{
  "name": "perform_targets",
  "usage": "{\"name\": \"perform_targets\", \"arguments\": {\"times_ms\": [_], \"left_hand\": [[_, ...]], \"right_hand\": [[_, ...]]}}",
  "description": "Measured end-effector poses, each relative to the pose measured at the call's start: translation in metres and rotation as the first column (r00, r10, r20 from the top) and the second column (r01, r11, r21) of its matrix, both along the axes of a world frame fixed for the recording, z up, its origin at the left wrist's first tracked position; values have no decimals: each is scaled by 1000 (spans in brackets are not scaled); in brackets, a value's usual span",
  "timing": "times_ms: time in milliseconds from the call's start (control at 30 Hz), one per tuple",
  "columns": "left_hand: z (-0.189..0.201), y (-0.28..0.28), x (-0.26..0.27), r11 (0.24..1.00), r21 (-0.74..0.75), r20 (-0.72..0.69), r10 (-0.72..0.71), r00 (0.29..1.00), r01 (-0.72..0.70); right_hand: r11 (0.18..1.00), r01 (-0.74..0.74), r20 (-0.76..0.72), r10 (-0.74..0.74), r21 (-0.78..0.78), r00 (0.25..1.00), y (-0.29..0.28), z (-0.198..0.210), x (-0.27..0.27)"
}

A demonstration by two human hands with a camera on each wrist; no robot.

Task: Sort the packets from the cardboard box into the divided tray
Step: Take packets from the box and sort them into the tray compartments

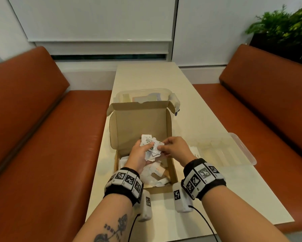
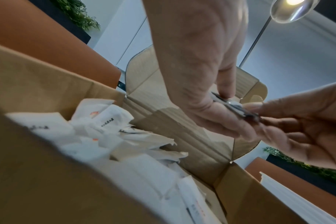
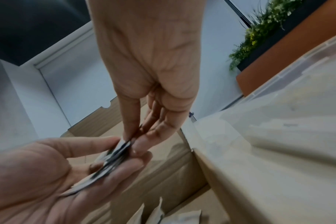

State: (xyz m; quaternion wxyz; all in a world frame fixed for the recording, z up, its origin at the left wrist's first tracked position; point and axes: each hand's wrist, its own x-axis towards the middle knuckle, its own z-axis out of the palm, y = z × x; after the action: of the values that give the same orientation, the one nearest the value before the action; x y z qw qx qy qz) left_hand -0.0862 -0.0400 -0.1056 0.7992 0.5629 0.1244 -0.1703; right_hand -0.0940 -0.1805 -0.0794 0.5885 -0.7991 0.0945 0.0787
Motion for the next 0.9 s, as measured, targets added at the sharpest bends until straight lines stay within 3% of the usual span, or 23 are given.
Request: {"name": "perform_targets", "arguments": {"times_ms": [233, 500, 700, 900], "left_hand": [[2, -19, -1, 999, -46, 27, 20, 999, -19], [11, -59, -11, 997, -75, 72, 9, 997, -3], [19, -97, -17, 997, -66, 93, 52, 994, -46], [19, -146, -18, 999, -12, 81, 47, 996, -46]], "right_hand": [[999, 8, 24, -10, 52, 1000, -35, 8, 11], [979, -201, 40, 202, -22, 979, -72, 17, 16], [977, -147, 97, 134, 152, 986, -111, 17, 21], [972, -79, 155, 45, 220, 987, -157, 11, 22]]}}
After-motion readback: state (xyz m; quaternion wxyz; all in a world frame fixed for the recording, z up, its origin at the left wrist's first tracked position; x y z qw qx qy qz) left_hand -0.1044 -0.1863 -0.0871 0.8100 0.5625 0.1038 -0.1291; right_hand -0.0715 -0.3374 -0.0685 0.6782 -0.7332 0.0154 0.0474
